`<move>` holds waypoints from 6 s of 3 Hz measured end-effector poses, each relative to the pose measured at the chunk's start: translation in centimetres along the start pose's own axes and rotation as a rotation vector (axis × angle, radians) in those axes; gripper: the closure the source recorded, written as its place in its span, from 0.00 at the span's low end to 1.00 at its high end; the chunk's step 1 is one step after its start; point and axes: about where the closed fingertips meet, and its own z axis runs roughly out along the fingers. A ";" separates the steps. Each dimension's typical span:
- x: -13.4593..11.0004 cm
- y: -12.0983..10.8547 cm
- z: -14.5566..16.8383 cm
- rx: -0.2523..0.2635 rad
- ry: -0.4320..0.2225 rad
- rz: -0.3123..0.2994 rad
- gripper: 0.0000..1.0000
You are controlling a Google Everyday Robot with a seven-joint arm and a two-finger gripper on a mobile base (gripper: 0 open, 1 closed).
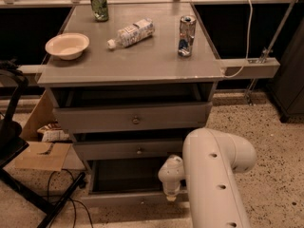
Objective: Open bottom drawer
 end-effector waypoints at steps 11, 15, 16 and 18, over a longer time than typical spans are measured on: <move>2.8 6.0 -0.6 -0.069 0.050 0.081 0.15; 4.9 11.3 0.4 -0.172 0.102 0.156 0.49; 4.9 11.3 0.4 -0.172 0.102 0.156 0.73; 6.0 13.6 -0.1 -0.191 0.115 0.196 0.55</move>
Offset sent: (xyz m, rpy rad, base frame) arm -0.3628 -0.1641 0.1490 -0.2967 0.4073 -0.4589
